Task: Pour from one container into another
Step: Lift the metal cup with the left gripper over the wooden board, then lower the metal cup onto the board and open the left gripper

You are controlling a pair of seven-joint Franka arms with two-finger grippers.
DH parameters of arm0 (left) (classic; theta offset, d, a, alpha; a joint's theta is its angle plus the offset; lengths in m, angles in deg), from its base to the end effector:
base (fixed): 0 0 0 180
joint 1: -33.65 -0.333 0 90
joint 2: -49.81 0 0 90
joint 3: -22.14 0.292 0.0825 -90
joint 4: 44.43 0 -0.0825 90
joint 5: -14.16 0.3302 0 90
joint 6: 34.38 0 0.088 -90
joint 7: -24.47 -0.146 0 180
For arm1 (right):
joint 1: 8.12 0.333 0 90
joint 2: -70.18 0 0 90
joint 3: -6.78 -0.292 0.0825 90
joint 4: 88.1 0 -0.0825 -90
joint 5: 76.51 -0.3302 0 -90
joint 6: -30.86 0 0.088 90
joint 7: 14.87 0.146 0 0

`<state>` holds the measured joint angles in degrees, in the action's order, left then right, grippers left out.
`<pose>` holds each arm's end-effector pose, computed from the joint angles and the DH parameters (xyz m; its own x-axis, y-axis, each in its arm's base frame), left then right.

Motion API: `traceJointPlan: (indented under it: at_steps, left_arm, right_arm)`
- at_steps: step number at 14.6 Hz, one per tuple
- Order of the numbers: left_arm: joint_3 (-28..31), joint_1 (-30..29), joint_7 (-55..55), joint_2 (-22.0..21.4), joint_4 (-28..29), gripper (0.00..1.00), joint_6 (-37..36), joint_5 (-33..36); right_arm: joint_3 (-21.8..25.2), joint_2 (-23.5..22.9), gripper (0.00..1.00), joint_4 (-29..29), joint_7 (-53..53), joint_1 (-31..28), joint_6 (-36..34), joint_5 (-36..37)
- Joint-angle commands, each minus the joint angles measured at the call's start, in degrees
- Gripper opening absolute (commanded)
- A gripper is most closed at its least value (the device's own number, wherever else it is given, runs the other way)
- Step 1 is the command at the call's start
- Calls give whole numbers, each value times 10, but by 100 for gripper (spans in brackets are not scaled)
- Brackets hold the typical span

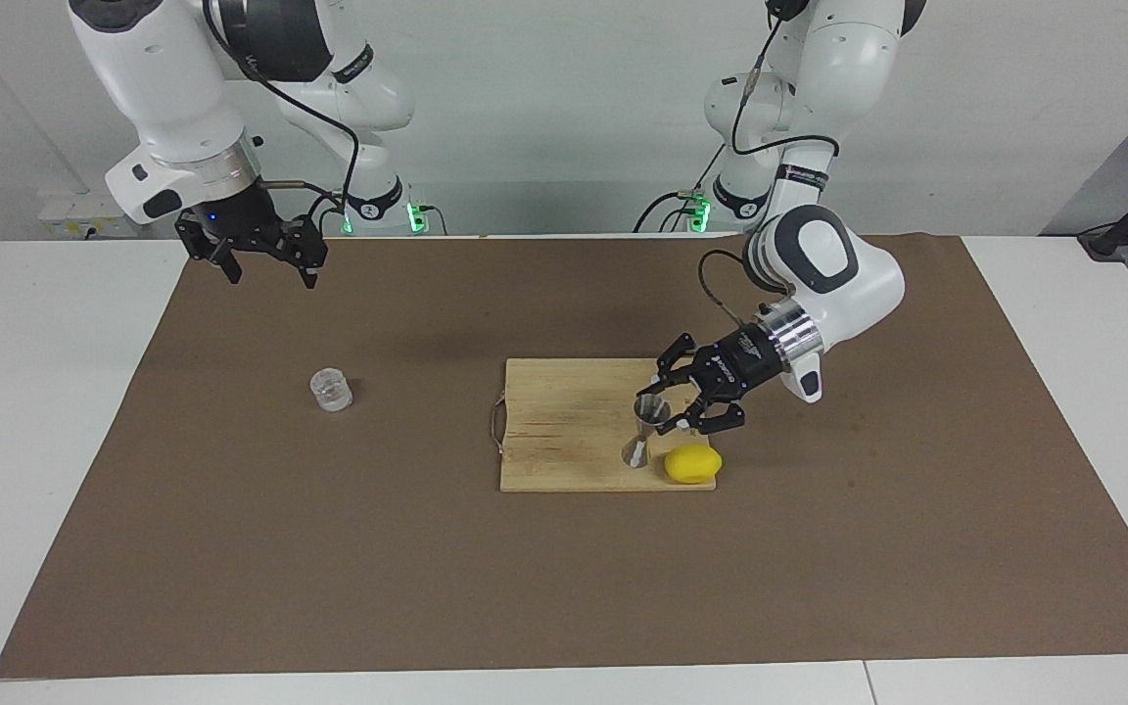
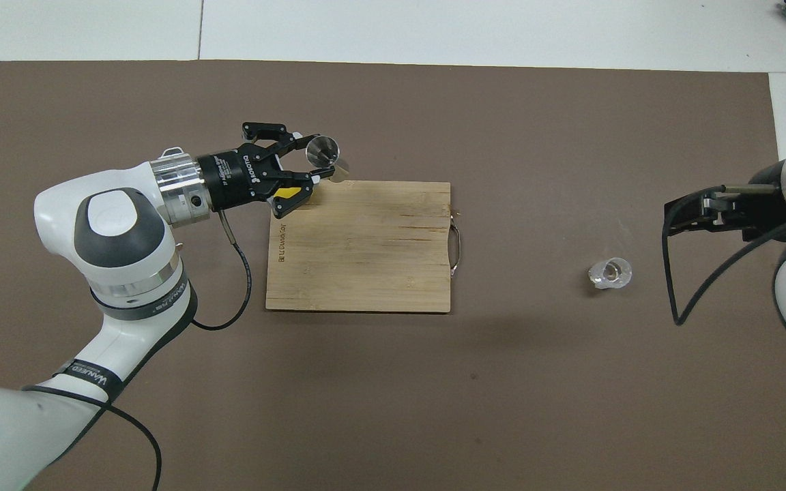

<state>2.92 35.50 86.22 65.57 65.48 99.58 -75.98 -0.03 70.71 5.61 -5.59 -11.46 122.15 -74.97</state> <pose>0.5563 -0.2492 0.3828 -0.1252 0.3058 -0.9438 0.9539 0.2987 -0.0298 0.4965 0.0265 0.5410 0.9945 -0.1006 -0.0281 -0.0997 -0.9945 0.0329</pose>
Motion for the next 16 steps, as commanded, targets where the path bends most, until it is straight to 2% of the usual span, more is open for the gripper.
traceJointPlan:
  at_steps: [1, 4, 7, 13, 16]
  left_arm:
    - [6, 37, 7, 2, 5, 0, 14, -26]
    - [7, 85, 11, 31, -12, 0, 46, -29]
    - [6, 116, 12, 37, -11, 0, 82, -29]
    - [6, 136, 11, 77, -40, 0, 110, -29]
    - [6, 135, 11, 81, -45, 0, 111, -29]
  right_arm:
    - [0, 3, 100, 4, -13, -9, 1, -1]
    - [-1, 3, 100, 4, -12, -9, 2, -1]
    - [0, 3, 100, 4, -14, -9, 1, -1]
    - [-1, 3, 100, 4, -14, -7, 2, -1]
    - [-1, 3, 100, 4, -13, -4, 2, -1]
